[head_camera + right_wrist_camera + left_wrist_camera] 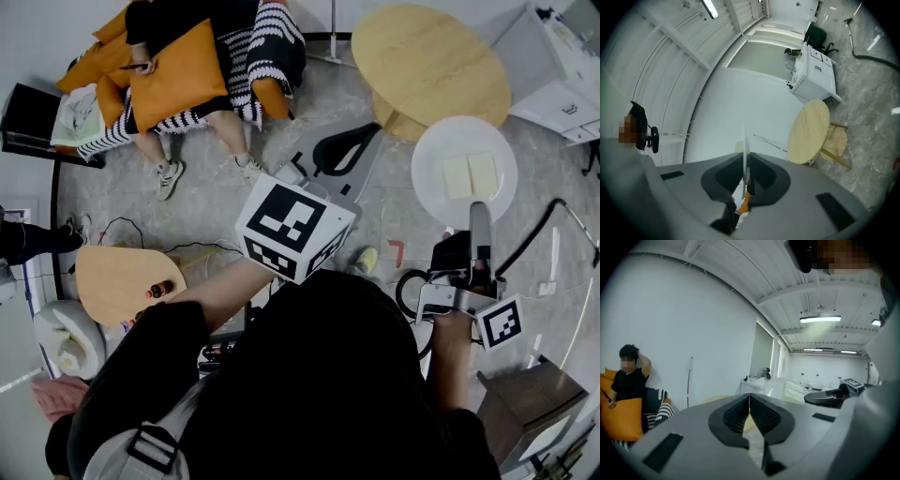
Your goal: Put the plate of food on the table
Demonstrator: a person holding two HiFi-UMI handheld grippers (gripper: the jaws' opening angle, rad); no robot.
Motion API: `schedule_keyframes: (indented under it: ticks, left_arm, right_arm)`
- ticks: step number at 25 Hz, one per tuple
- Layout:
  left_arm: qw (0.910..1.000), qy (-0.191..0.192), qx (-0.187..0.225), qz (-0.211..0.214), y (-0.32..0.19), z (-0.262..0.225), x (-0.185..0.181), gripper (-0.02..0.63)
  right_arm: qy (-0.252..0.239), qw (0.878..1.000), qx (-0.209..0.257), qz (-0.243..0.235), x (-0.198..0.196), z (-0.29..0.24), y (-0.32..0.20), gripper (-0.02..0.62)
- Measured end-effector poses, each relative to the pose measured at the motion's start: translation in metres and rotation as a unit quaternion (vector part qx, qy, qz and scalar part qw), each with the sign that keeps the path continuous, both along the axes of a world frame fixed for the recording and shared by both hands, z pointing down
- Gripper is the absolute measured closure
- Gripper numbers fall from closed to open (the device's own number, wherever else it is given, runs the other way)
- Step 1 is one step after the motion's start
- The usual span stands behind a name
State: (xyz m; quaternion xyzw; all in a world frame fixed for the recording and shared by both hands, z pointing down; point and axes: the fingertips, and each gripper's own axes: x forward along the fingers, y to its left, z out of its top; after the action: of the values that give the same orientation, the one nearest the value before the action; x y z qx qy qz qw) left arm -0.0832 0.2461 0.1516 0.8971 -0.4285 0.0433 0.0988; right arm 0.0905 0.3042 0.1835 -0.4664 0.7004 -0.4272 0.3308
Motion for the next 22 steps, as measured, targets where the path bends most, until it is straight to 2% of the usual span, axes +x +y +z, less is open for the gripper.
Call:
schedule_keyframes:
  ticks: [6, 22]
  left_arm:
    - [0.9999, 0.003, -0.001, -0.014, -0.0019, 0.0017, -0.0049, 0.597]
    - [1.0000, 0.000, -0.005, -0.001, -0.0023, 0.0010, -0.0016, 0.597]
  right_arm:
    - [0.004, 1.000, 0.007, -0.010, -0.0034, -0.0001, -0.0040, 0.563]
    - [0.007, 1.000, 0.007, -0.010, -0.0074, -0.0038, -0.0029, 0.561]
